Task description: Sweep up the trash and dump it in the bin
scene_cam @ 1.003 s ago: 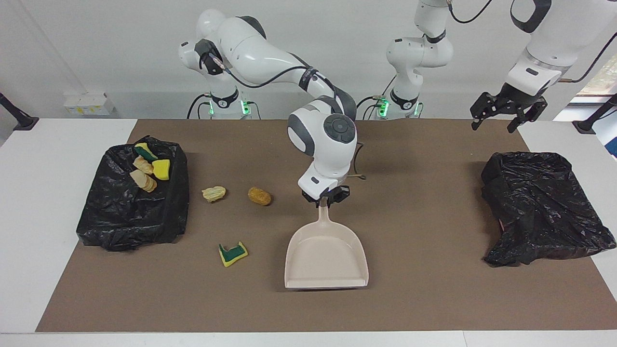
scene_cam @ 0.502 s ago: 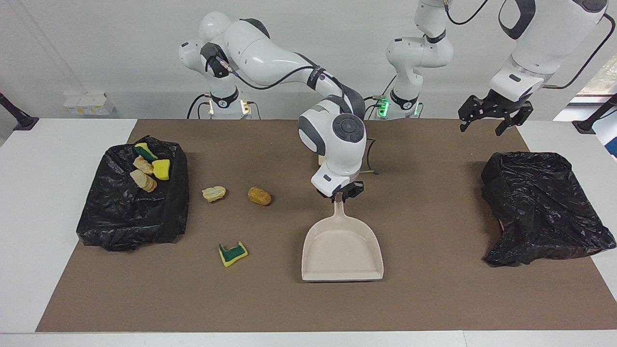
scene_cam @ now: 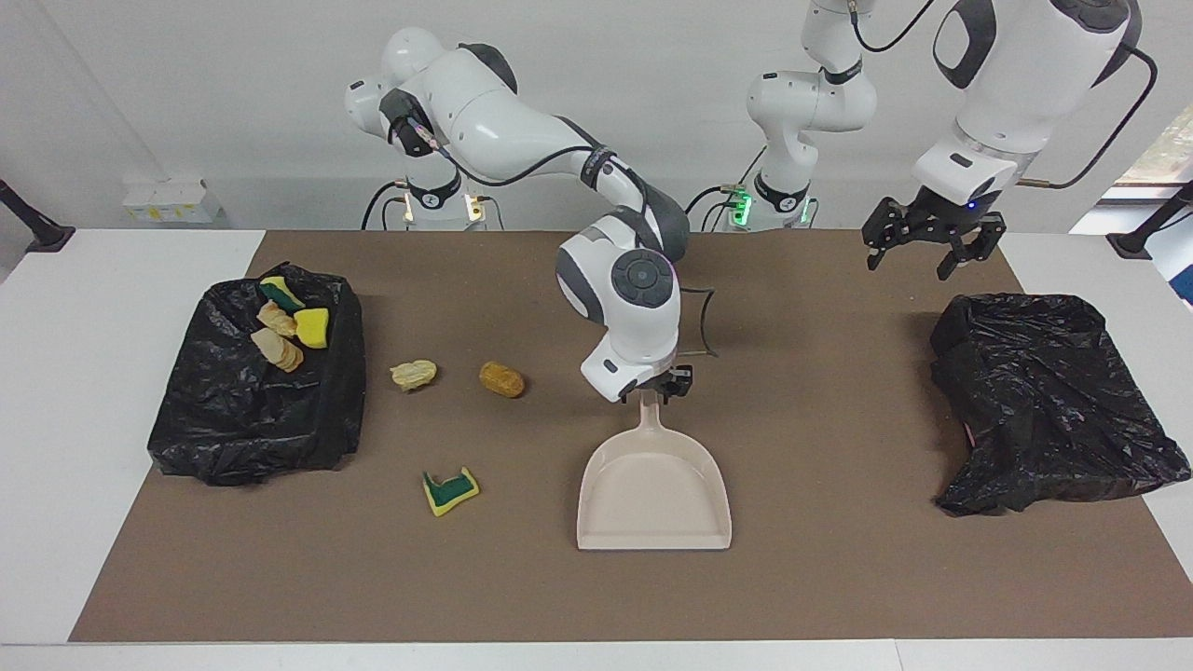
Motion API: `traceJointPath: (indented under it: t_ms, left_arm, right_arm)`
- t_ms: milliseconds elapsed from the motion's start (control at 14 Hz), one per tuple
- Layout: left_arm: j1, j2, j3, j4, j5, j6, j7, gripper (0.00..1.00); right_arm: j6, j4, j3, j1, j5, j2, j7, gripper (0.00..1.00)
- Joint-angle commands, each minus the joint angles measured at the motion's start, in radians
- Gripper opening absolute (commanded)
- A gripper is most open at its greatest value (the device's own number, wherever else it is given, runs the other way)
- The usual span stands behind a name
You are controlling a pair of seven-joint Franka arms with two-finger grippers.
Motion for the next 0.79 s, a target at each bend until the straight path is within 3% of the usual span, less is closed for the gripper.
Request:
traceJointPath:
  t_ms: [0, 287, 430, 717]
  left_arm:
    - [-0.043, 0.016, 0.011, -0.026, 0.003, 0.101, -0.027, 1.0]
    - [-0.093, 0.094, 0.012, -0.024, 0.002, 0.241, -0.065, 1.0]
    - [-0.121, 0.14, 0.011, -0.021, 0.0, 0.304, -0.097, 1.0]
    - [-0.204, 0.282, 0.012, -0.004, -0.001, 0.44, -0.214, 1.0]
  right_arm:
    - [0.006, -0.1, 0.005, -0.031, 0.031, -0.107, 0.012, 1.0]
    - [0.0, -0.318, 0.016, -0.08, 0.049, -0.34, 0.006, 1.0]
    - [-0.014, -0.456, 0.016, -0.091, 0.158, -0.47, 0.009, 1.0]
    - [-0.012, -0.723, 0.017, -0.062, 0.224, -0.674, 0.035, 1.0]
